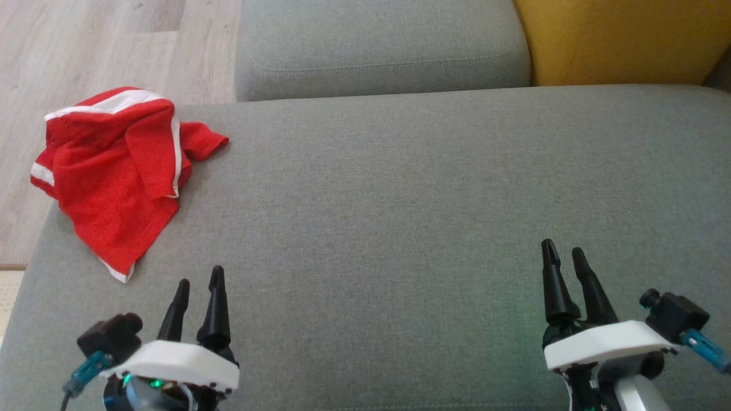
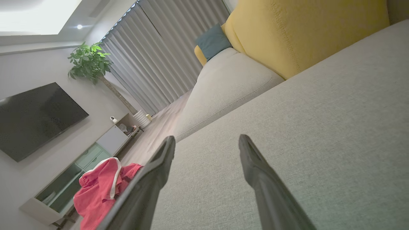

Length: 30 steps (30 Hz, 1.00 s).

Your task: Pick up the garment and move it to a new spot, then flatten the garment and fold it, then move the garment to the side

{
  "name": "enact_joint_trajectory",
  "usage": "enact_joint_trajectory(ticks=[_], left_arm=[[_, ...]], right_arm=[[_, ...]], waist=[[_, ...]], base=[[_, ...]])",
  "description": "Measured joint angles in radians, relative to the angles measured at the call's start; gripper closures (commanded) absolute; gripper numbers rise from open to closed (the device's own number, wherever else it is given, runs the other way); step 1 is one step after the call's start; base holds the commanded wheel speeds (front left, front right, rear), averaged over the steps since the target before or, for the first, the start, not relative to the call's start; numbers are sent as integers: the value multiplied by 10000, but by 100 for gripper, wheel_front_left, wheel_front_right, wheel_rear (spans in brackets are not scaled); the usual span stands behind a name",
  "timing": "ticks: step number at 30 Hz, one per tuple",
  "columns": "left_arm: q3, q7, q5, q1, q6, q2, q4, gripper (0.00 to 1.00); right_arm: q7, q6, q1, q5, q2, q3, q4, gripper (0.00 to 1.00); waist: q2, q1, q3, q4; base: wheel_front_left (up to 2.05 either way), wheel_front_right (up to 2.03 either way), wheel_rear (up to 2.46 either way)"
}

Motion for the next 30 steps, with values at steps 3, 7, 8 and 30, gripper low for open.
enact_joint_trajectory(ticks=[3,7,8,30], left_arm=[[-67,-81,336,81,63,36,-40,0],[-178,-169,754,233,142,61,-42,0],[-219,-261,982,245,161,63,-44,0],[-286,-913,3438,579,593,69,-75,0]], right_arm=[[-130,0,0,-420,-6,4,-35,0],[-240,0,-1,-949,-6,23,-81,0],[-293,0,-1,-1204,-8,61,-82,0],[-966,2,-20,-4065,-15,-12,73,0]], waist=[[0,0,-14,-11],[0,0,-27,-27],[0,0,-33,-34],[0,0,-166,-99]], base=[[0,0,0],[0,0,0],[0,0,0],[0,0,0]])
